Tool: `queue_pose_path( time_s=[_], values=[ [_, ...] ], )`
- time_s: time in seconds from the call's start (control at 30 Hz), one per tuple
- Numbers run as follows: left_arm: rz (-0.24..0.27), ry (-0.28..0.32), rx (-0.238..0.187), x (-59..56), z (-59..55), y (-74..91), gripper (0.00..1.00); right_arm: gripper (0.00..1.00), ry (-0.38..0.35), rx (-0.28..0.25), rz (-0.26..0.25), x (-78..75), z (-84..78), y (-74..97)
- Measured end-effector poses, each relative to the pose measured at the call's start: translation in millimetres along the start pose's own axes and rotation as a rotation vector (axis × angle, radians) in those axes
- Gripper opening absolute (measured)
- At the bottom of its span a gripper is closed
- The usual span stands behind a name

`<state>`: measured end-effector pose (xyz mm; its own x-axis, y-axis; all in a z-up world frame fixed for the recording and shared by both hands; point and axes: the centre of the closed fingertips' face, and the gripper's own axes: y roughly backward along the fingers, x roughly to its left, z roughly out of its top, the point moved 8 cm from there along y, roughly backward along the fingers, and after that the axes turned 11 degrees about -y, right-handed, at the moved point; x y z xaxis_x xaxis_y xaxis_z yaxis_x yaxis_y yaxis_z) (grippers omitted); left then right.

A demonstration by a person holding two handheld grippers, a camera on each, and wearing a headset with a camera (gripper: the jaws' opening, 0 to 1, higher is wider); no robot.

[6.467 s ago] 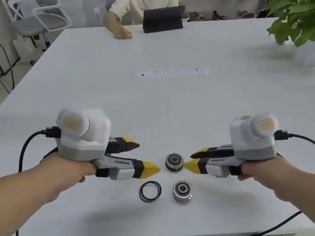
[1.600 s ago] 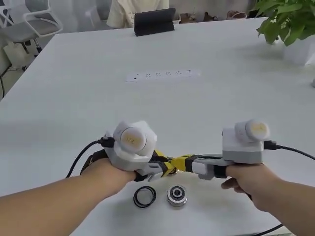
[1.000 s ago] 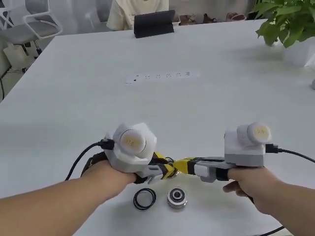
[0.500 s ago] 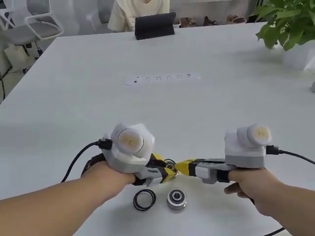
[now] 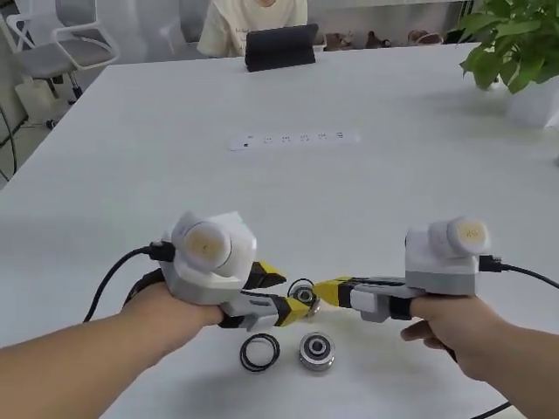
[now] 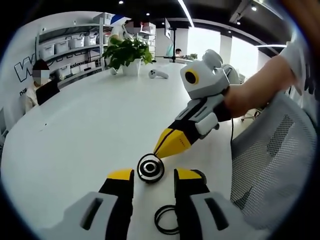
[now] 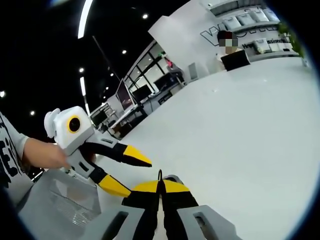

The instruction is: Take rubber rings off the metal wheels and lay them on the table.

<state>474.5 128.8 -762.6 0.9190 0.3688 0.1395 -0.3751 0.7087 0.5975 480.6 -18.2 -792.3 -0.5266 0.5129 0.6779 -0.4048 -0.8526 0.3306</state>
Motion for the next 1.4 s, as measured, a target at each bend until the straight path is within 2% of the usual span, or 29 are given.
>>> queue_pose_path(
  time_s=[0.17, 0.47, 0.63, 1.0, 1.4],
  values=[
    [0.014, 0.023, -0.017, 0.2, -1.2, 10.6, 0.34, 0.0, -0.001, -0.011, 0.011, 3.7, 3.0, 0.1],
    [0.025, 0.035, -0.077, -3.2, 6.8, 29.7, 0.39, 0.0, 0.004, -0.013, 0.035, 12.3, 5.3, -0.2],
    [0.02, 0.034, -0.095, -7.0, 7.2, 39.4, 0.43, 0.0, 0.008, -0.013, 0.048, 16.7, 6.5, 0.1],
    [0.014, 0.015, -0.103, -14.3, -1.5, 62.8, 0.5, 0.0, 0.016, 0.006, 0.086, 29.5, 6.5, -3.4],
    [0.037, 0.047, -0.116, -15.1, -14.7, 88.5, 0.55, 0.0, 0.036, 0.065, 0.118, 39.5, 0.4, -10.4]
  ],
)
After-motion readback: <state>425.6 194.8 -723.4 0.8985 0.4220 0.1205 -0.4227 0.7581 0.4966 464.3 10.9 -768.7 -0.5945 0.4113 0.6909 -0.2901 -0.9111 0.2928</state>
